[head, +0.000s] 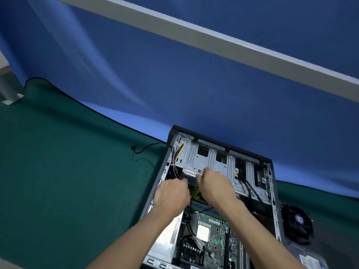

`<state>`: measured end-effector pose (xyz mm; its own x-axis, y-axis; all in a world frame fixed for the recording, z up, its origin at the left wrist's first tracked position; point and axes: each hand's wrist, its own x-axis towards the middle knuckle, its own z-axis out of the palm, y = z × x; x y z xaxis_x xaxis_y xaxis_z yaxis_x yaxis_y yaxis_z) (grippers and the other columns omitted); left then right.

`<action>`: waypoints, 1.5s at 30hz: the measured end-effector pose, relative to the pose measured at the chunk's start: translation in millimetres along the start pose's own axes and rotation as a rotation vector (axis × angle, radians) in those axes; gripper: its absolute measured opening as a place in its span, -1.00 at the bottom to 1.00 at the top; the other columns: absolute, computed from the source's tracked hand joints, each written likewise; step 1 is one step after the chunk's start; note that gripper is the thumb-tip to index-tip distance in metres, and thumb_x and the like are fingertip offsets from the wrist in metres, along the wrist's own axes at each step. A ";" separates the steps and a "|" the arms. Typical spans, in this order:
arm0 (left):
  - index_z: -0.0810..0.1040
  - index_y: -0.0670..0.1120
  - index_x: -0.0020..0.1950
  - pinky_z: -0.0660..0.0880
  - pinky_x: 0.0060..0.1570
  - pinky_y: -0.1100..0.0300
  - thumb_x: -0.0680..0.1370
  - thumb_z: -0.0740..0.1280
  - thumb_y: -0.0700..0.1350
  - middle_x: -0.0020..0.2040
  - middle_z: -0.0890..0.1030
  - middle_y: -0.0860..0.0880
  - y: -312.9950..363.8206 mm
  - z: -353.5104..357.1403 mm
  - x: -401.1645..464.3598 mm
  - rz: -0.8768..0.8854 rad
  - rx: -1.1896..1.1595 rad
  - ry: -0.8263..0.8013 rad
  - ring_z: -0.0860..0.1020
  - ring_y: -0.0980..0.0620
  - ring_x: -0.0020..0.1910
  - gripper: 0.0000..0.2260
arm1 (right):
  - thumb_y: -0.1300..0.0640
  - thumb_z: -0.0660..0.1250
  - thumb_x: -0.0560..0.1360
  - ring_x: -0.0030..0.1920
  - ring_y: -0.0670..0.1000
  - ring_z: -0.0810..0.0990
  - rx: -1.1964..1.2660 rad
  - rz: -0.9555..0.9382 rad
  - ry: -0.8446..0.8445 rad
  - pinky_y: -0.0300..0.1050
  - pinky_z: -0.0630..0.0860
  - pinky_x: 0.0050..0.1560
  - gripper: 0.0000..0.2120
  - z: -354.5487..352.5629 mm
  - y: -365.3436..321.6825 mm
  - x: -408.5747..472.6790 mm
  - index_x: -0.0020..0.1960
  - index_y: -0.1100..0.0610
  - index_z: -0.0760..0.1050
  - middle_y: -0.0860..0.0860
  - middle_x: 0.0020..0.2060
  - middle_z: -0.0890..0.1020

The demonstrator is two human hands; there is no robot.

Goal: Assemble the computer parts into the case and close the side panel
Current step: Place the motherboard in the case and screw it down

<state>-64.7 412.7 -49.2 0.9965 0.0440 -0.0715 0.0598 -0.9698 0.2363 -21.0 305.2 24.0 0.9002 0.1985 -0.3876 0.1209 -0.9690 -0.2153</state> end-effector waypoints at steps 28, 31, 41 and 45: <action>0.48 -0.07 -0.04 0.28 -0.32 0.12 0.59 0.07 -0.07 -0.18 0.62 -0.06 -0.6 -1.3 1.6 0.008 -0.010 -0.009 0.57 -0.09 -0.19 -0.79 | 0.06 0.16 0.61 -0.08 0.16 0.62 0.045 0.034 -0.117 -0.02 0.58 -0.16 -0.77 -6.3 8.3 -2.7 0.21 0.15 0.35 0.14 0.05 0.56; 0.48 -0.07 -0.03 0.28 -0.31 0.12 0.59 0.08 -0.07 -0.18 0.62 -0.06 1.0 -2.3 1.2 0.008 -0.009 -0.013 0.57 -0.09 -0.18 -0.79 | 0.02 0.16 0.61 -0.06 0.15 0.57 0.091 0.043 -0.087 -0.10 0.50 -0.26 -0.72 -4.8 9.8 -2.1 0.24 0.14 0.31 0.14 0.09 0.53; 0.42 -0.06 -0.10 0.28 -0.30 0.10 0.58 0.07 -0.11 -0.17 0.62 -0.08 0.4 -1.5 1.4 -0.010 -0.038 -0.017 0.57 -0.13 -0.17 -0.84 | 0.09 0.19 0.59 -0.21 0.14 0.62 0.231 0.063 -0.195 -0.07 0.58 -0.30 -0.73 -7.1 4.7 -7.7 0.25 0.09 0.23 0.13 0.02 0.51; 0.44 -0.06 -0.09 0.29 -0.30 0.11 0.57 0.07 -0.10 -0.17 0.62 -0.08 0.1 0.1 1.2 0.004 -0.030 -0.006 0.57 -0.13 -0.18 -0.83 | -0.02 0.10 0.63 0.05 0.21 0.57 0.018 0.068 -0.031 -0.04 0.44 -0.10 -0.68 -3.3 5.4 -8.3 0.23 0.20 0.33 0.19 0.08 0.58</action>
<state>-63.5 412.7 -49.3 0.9964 0.0384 -0.0758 0.0573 -0.9624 0.2656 -26.5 297.8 29.0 0.8926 0.1374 -0.4293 0.0524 -0.9775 -0.2041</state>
